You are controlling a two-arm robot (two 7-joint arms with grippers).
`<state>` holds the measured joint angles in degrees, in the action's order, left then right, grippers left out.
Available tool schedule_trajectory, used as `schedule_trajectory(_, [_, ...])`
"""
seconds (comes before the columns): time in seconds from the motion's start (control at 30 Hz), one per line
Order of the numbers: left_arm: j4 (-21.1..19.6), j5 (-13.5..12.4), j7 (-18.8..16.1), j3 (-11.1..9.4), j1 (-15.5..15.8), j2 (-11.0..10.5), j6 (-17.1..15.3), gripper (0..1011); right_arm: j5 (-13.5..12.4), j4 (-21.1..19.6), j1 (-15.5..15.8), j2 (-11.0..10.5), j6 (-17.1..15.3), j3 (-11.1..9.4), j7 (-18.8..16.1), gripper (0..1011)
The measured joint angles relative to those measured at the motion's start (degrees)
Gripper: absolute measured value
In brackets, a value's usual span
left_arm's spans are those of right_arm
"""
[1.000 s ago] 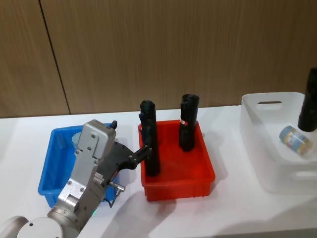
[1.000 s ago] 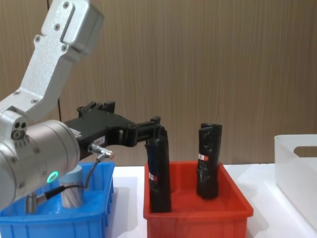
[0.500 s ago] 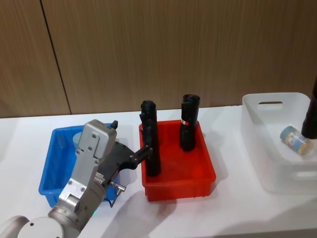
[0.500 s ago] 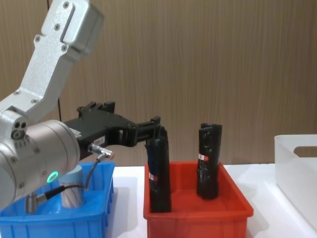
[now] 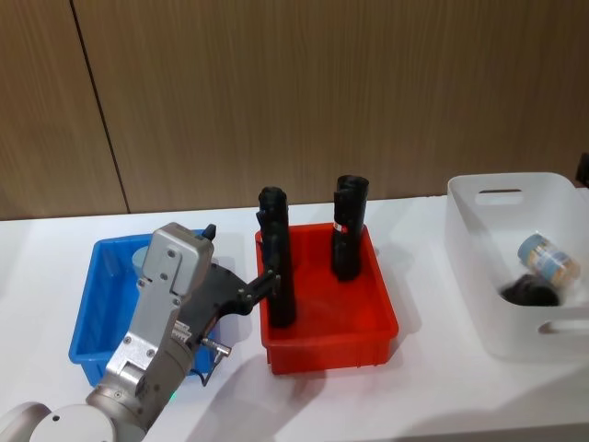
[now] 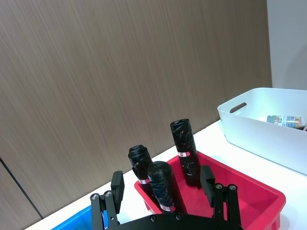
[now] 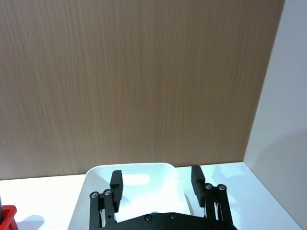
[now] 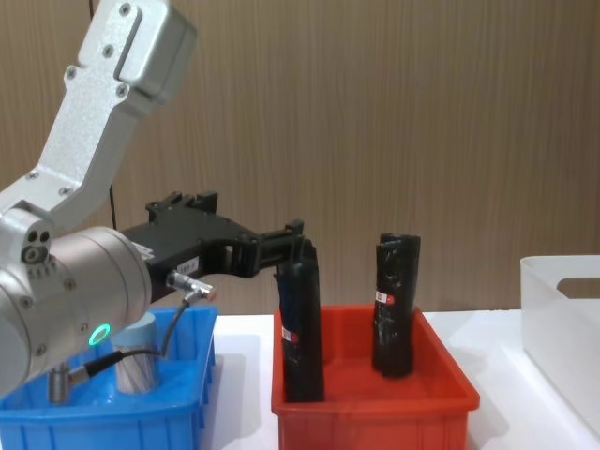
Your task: Pick the cotton swabs from the blue box and place them into the white box.
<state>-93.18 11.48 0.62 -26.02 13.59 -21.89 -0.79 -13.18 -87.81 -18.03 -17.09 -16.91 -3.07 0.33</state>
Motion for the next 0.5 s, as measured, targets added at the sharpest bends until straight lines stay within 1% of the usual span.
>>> schedule_trajectory(0.03, [0.0,0.0,0.0,0.0,0.0,0.0,0.0,1004,0.0,-0.5,0.2,0.0,0.0,-0.1,0.1,873])
schedule_trajectory(0.1, [0.0,0.0,0.0,0.0,0.0,0.0,0.0,1004,-0.1,-1.6,1.0,0.0,-0.2,-0.3,0.3,945])
schedule_trajectory(0.2, [0.0,0.0,0.0,0.0,0.0,0.0,0.0,1004,-0.1,-3.0,2.0,0.0,-0.3,-0.6,0.6,1002])
schedule_trajectory(0.5, [0.0,0.0,0.0,0.0,0.0,0.0,0.0,1004,-0.2,-5.8,3.8,0.0,-0.6,-1.1,1.3,1002])
